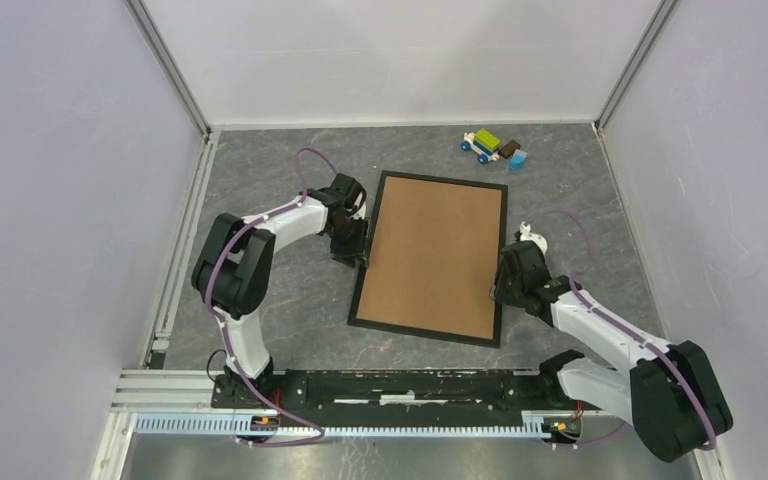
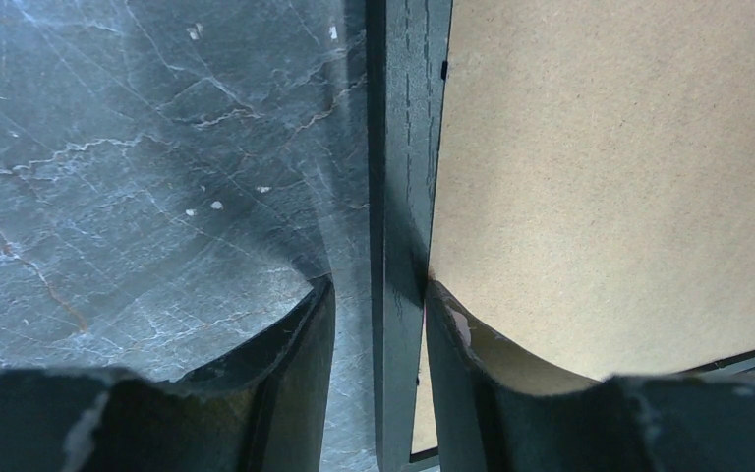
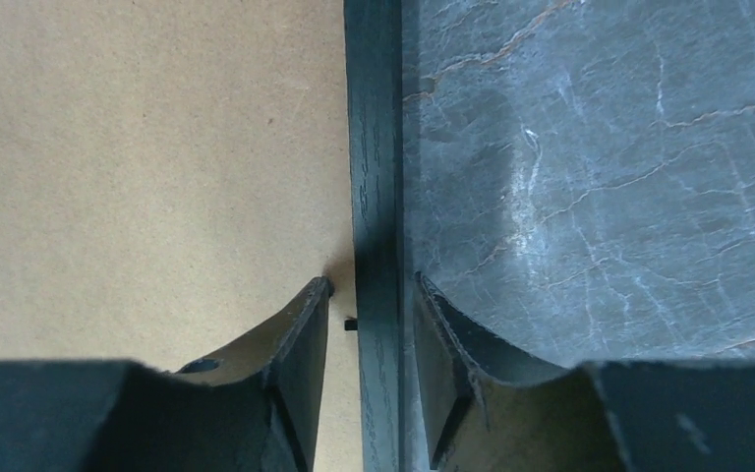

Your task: Put the photo into the frame

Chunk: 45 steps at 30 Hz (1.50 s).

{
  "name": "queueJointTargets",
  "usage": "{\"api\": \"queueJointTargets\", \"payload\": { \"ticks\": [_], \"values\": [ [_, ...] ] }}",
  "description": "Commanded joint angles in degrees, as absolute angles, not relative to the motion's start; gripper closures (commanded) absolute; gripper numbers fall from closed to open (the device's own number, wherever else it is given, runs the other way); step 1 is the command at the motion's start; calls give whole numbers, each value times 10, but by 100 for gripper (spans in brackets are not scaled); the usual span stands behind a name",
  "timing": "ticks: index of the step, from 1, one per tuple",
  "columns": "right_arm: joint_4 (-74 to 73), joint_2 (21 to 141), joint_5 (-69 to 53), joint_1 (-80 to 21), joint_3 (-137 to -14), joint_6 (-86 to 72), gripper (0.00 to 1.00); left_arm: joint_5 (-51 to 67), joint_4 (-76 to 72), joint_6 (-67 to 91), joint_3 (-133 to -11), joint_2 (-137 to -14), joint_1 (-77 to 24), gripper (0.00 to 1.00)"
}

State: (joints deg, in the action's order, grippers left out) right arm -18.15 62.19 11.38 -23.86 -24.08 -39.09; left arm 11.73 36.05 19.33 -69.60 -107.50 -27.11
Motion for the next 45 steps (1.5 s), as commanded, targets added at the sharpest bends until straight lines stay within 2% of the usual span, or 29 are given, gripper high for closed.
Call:
{"api": "queueJointTargets", "payload": {
  "ticks": [1, 4, 7, 10, 13, 32, 45],
  "values": [
    [-287, 633, 105, -223, -271, -292, 55, 102, 376, 172, -663, -1101, -290, 54],
    [-341, 641, 7, -168, -342, -202, 55, 105, 378, 171, -665, -1106, -290, 54],
    [-350, 619, -49, -148, -350, -173, 57, 103, 378, 172, -667, -1107, -289, 54],
    [-358, 622, -68, -132, -351, -163, 64, 100, 379, 171, -668, -1107, -289, 54],
    [-339, 634, -87, -132, -336, -164, 65, 102, 380, 170, -667, -1107, -290, 54],
    [-292, 667, -49, -126, -323, -181, 71, 110, 381, 167, -667, -1107, -290, 55],
    [-282, 693, -48, -124, -328, -173, 71, 113, 381, 166, -667, -1108, -290, 55]
  ]
}}
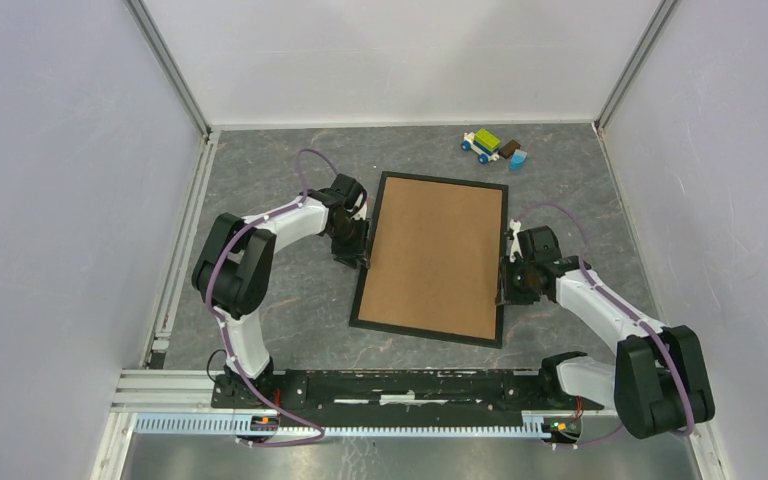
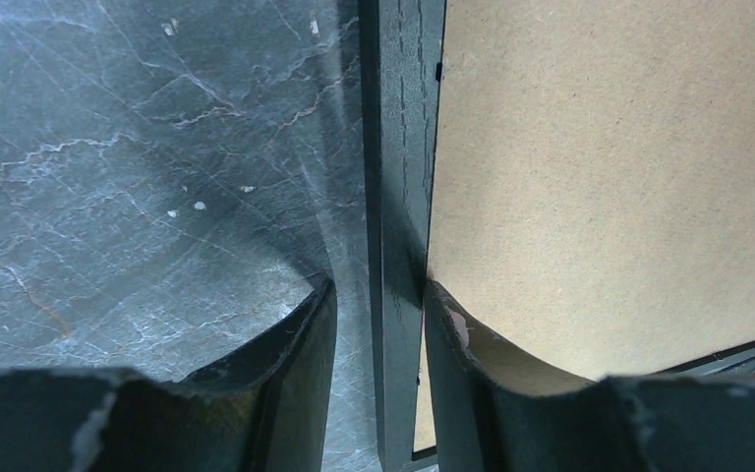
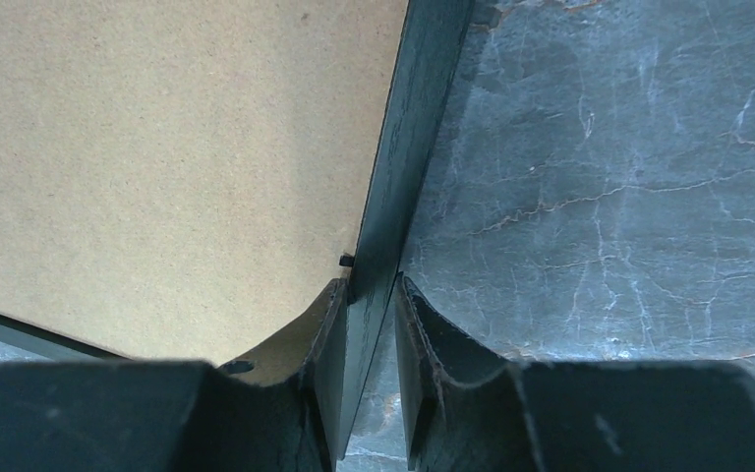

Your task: Put the photo into the frame

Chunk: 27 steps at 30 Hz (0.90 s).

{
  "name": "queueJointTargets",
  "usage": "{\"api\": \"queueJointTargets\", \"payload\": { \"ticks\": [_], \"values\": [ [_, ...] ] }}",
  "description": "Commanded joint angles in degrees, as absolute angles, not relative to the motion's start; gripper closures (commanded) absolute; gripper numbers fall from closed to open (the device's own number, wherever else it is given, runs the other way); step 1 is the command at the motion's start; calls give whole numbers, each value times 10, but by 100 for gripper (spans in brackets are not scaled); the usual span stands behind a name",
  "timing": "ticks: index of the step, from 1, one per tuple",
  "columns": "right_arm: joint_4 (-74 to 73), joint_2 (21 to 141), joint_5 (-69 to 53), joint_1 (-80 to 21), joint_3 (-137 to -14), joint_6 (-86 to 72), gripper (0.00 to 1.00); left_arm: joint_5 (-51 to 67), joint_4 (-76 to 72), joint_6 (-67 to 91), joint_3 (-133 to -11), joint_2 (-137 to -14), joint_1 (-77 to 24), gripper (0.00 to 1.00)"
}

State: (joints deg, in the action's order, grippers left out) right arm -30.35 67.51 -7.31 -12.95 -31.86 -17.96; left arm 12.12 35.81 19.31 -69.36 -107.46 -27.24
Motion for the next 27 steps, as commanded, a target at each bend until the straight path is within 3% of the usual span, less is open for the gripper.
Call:
{"api": "queueJointTargets", "payload": {
  "ticks": [1, 27],
  "values": [
    [-283, 697, -44, -124, -331, -170, 71, 113, 381, 166, -667, -1109, -290, 55],
    [-293, 697, -79, -112, -330, -161, 69, 116, 382, 164, -669, -1114, -290, 57]
  ]
}}
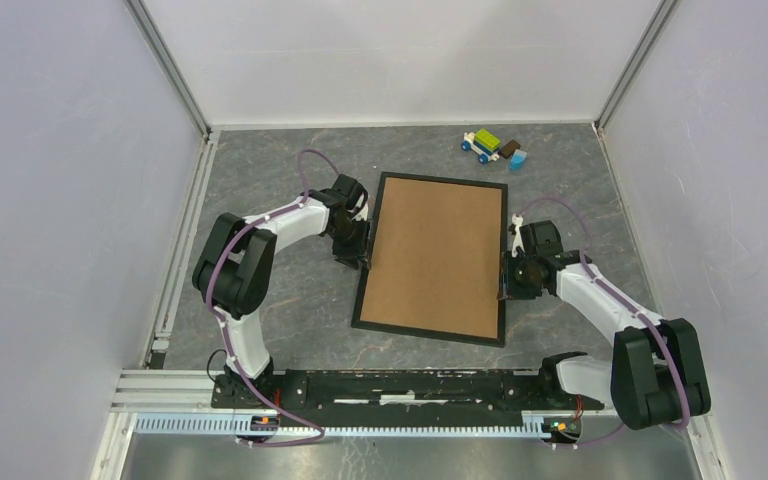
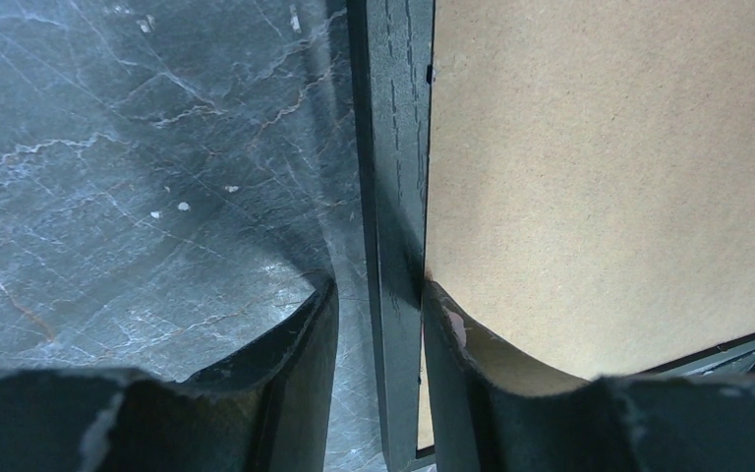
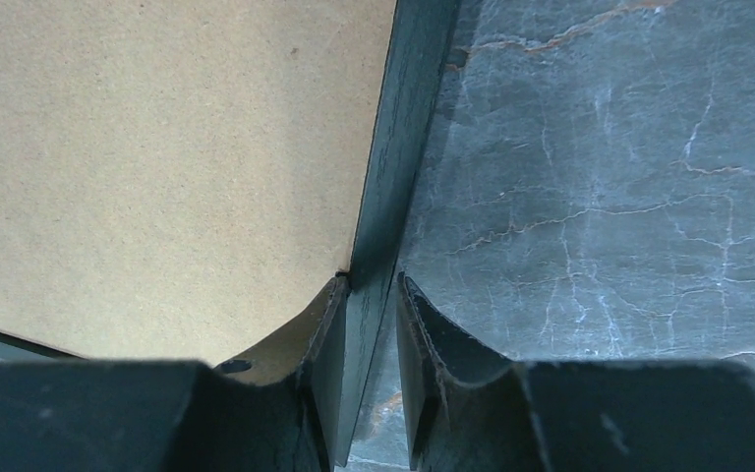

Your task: Put the photo into the frame

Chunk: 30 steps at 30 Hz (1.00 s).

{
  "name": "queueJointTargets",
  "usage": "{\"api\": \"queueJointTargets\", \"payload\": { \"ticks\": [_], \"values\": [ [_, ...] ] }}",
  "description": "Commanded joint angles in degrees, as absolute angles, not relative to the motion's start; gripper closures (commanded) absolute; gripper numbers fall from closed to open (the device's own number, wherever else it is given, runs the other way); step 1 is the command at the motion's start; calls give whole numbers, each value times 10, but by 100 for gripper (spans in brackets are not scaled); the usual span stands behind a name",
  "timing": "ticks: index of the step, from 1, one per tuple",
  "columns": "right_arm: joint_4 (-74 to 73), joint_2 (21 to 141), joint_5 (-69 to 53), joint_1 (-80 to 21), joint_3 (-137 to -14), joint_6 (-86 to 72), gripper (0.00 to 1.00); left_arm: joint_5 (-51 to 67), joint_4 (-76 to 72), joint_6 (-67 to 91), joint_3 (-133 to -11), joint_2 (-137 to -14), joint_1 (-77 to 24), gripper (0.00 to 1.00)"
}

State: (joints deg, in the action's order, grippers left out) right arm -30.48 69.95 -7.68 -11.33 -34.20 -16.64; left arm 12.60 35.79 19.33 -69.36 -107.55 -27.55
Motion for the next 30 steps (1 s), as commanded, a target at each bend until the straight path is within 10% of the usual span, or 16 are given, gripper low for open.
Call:
{"api": "queueJointTargets", "payload": {
  "ticks": [1, 17, 26, 30],
  "values": [
    [-290, 699, -77, -113, -328, -161, 70, 116, 382, 164, -670, -1114, -290, 57],
    [-225, 828, 92, -190, -261, -217, 76, 116, 385, 162, -672, -1117, -293, 57],
    [-332, 707, -11, -168, -433, -162, 41, 105, 391, 156, -672, -1120, -294, 58],
    [-331, 747, -50, -116, -495, -122, 42, 103, 392, 155, -673, -1119, -294, 58]
  ]
}}
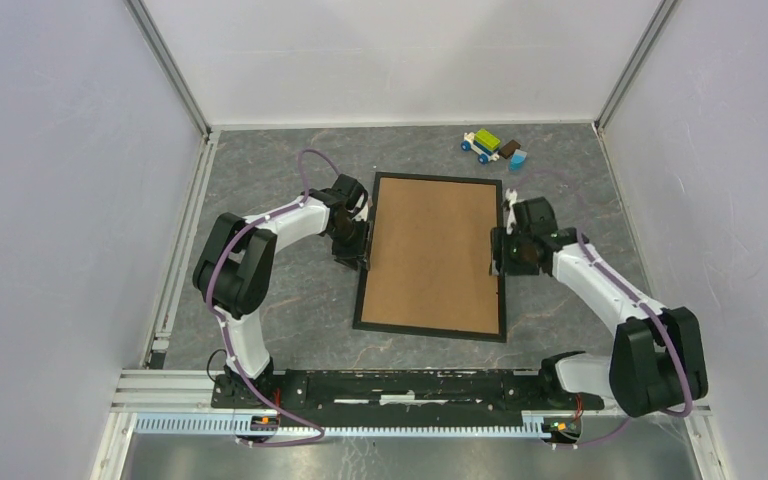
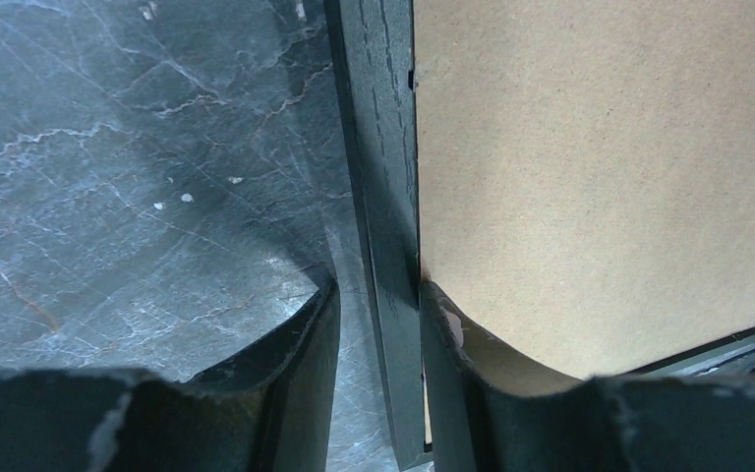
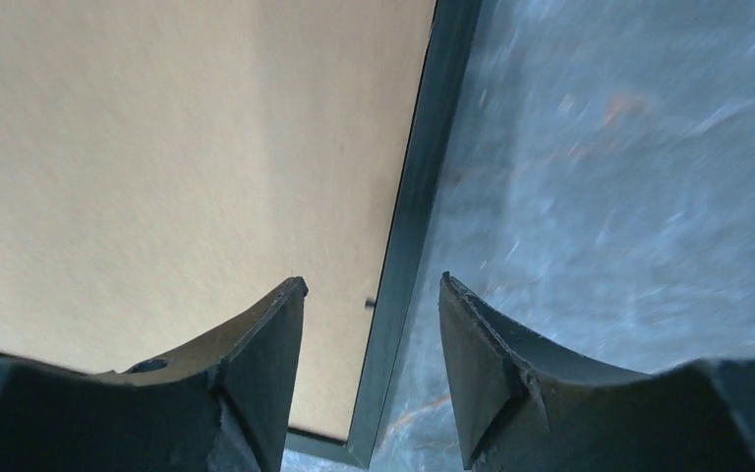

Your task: Put the photo into the frame

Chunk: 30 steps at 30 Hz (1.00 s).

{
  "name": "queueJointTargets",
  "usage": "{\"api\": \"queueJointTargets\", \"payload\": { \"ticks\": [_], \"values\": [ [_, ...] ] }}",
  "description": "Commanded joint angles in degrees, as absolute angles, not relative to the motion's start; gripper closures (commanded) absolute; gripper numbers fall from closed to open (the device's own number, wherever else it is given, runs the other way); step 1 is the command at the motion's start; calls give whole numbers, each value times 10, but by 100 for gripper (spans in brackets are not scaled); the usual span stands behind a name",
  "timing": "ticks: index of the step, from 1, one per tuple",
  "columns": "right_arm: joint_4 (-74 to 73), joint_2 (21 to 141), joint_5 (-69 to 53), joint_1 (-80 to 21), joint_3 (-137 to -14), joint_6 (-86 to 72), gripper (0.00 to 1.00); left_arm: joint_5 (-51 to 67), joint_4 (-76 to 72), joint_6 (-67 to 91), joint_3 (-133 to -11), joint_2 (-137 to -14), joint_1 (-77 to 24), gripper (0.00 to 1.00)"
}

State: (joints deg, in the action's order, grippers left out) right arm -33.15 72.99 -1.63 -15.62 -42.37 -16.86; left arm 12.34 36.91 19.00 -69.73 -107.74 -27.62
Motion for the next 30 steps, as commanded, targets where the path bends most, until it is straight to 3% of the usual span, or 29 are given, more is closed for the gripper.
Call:
{"api": "queueJointTargets", "payload": {
  "ticks": [1, 6, 14, 30],
  "values": [
    [-321, 760, -62, -109, -503, -118, 44, 100, 393, 154, -673, -1119, -294, 58],
    [-300, 821, -72, -77, -541, -101, 55, 100, 395, 153, -674, -1119, -294, 58],
    [-271, 894, -75, -55, -574, -102, 63, 109, 395, 153, -678, -1120, -294, 58],
    [-245, 966, -67, -36, -598, -105, 69, 117, 396, 152, -678, -1126, -297, 59]
  ]
}}
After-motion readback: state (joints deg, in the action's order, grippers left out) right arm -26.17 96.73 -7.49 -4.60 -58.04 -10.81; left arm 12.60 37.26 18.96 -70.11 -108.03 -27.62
